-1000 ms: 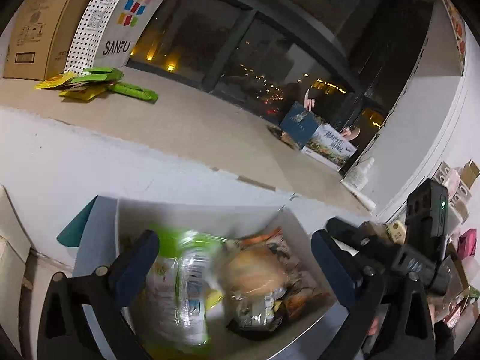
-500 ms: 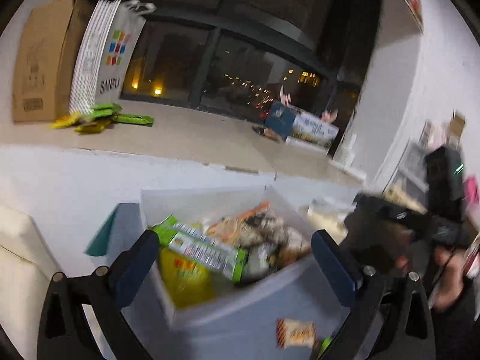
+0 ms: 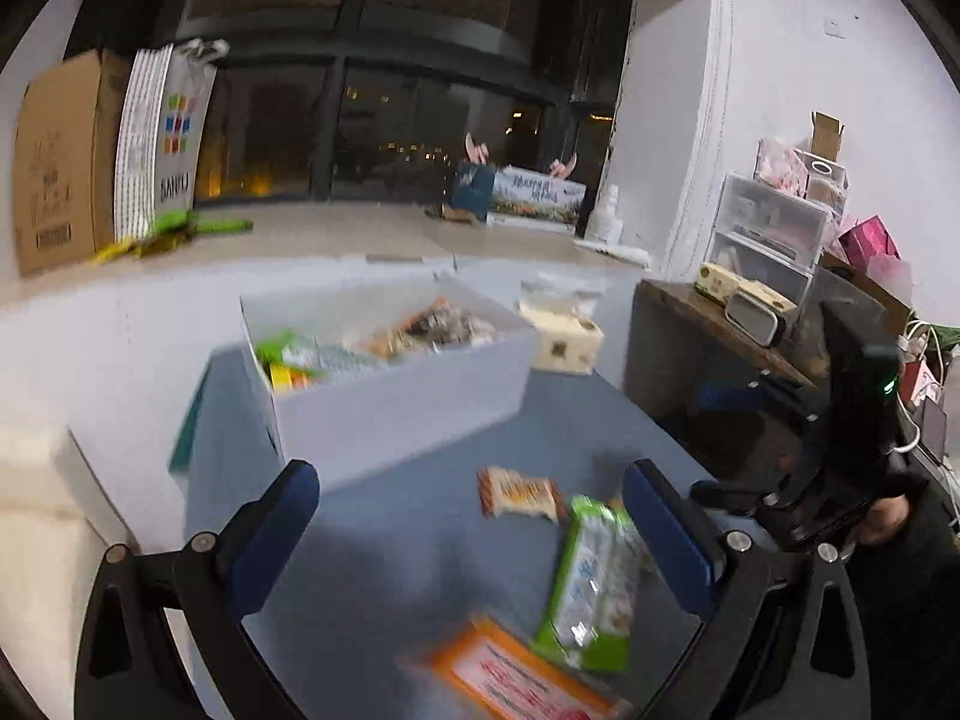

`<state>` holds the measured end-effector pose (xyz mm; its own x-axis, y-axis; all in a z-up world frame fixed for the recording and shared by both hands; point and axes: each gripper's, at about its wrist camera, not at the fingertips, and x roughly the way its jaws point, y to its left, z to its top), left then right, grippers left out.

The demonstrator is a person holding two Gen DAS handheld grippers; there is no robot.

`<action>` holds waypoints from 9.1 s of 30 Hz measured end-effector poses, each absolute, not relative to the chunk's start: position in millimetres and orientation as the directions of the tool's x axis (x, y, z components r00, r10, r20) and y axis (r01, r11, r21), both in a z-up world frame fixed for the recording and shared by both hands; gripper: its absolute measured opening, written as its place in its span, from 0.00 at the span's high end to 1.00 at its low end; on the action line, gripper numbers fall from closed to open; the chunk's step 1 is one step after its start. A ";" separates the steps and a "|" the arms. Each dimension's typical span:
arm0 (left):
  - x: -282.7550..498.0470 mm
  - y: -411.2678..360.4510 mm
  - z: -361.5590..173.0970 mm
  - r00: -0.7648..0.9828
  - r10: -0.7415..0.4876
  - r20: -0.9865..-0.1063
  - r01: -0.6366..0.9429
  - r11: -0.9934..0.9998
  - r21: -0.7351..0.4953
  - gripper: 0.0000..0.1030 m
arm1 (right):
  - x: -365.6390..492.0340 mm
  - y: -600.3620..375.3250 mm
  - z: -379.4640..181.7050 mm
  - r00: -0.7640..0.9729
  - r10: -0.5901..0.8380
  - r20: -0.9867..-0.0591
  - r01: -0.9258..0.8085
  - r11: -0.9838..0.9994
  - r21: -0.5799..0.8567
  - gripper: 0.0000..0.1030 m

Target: Organize snacks

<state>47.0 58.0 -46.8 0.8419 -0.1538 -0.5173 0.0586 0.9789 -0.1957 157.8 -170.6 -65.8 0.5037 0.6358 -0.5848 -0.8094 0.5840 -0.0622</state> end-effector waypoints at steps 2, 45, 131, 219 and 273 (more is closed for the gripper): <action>38.3 53.3 -57.4 0.834 -0.151 -0.531 0.036 0.974 -0.222 0.00 | 150.3 -175.0 -86.9 0.482 0.618 -0.621 -0.817 0.573 -0.065 0.00; 44.6 -5.4 -157.8 0.614 -0.050 -0.788 -0.145 0.974 -0.175 0.00 | 216.9 -145.6 -113.9 0.348 0.634 -0.690 -0.851 0.522 0.050 0.57; 88.2 -25.3 -98.9 0.656 -0.379 -0.652 0.475 0.879 -0.032 0.00 | 185.3 -239.7 -23.1 0.523 0.708 -0.474 -0.747 0.648 0.144 0.00; 296.4 158.2 -44.3 0.801 0.041 -0.597 -0.197 0.960 -0.198 0.00 | 383.2 -33.6 -47.4 0.482 0.578 -0.659 -0.680 0.721 0.135 0.00; 21.7 4.5 24.5 0.880 0.088 -0.466 -0.151 0.984 -0.099 0.00 | 116.3 -192.2 11.9 0.590 0.667 -0.455 -0.703 0.702 0.117 0.00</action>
